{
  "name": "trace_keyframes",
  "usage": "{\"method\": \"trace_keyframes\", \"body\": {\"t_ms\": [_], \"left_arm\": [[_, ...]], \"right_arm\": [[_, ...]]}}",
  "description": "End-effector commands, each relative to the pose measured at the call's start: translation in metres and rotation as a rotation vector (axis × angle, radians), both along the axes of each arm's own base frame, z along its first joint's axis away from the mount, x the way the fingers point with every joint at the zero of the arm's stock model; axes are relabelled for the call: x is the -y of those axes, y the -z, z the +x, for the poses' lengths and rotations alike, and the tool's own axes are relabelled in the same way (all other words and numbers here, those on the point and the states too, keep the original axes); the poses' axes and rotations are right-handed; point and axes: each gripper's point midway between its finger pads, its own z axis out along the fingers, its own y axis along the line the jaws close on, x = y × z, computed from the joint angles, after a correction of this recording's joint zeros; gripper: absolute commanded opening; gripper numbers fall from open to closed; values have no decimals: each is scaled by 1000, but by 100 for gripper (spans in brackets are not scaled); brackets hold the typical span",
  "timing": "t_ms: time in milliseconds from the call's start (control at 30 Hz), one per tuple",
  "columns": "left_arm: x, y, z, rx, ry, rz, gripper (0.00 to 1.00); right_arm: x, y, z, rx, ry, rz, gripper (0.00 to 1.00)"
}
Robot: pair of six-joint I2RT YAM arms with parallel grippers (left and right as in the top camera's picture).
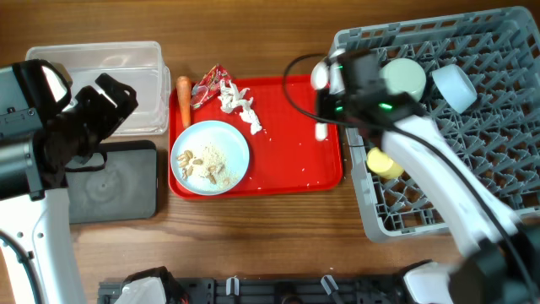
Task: Sort waste into correct bins and load items into the dishwasher rack
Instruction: 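Grasp the white spoon with the right gripper and place it in the rack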
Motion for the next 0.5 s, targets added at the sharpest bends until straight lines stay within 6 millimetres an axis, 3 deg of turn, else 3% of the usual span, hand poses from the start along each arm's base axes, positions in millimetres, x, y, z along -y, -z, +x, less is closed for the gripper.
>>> {"method": "trace_keyframes", "body": {"t_ms": [0, 133, 333, 367, 400, 467], "left_arm": [[-4, -2, 0, 5, -21, 6, 100], [-4, -2, 0, 5, -21, 6, 100], [-4, -2, 0, 4, -21, 6, 100], [-4, -2, 0, 5, -21, 6, 100], [-4, -2, 0, 5, -21, 6, 100], [-4, -2, 0, 5, -21, 6, 100]], "right_arm": [[53, -16, 12, 118, -7, -261, 5], [78, 7, 19, 95, -53, -408, 6], [85, 54, 30, 9, -79, -466, 9], [85, 61, 31, -5, -77, -466, 17], [85, 65, 31, -16, -72, -463, 34], [82, 66, 29, -30, -46, -428, 41]]}}
